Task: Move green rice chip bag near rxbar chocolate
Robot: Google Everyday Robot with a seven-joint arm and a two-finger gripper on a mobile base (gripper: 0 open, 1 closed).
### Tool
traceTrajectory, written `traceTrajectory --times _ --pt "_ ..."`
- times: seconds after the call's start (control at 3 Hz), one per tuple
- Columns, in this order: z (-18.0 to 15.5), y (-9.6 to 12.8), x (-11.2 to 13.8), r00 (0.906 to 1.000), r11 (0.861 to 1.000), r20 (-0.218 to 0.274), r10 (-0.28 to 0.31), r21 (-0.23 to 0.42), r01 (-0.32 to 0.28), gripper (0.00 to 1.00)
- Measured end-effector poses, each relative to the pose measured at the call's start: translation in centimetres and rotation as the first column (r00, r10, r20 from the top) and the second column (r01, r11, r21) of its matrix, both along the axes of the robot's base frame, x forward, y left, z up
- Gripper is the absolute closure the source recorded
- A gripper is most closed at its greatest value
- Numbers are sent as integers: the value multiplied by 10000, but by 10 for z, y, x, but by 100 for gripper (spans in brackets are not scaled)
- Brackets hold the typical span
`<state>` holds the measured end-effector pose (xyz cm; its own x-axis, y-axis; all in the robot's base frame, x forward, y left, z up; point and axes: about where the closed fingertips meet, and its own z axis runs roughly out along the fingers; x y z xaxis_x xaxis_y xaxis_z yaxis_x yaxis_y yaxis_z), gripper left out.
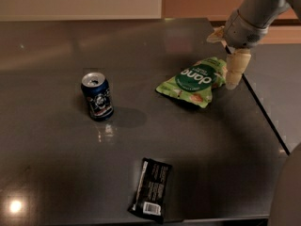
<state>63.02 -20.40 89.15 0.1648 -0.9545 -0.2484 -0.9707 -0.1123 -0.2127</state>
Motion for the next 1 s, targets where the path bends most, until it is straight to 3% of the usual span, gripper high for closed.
traceTrajectory --times 0.67,1.0 --pt "-35 7 23 9996 9985 -165 244 -496 -252 0" --pt "-42 8 22 9994 9966 -282 218 -794 -240 16"
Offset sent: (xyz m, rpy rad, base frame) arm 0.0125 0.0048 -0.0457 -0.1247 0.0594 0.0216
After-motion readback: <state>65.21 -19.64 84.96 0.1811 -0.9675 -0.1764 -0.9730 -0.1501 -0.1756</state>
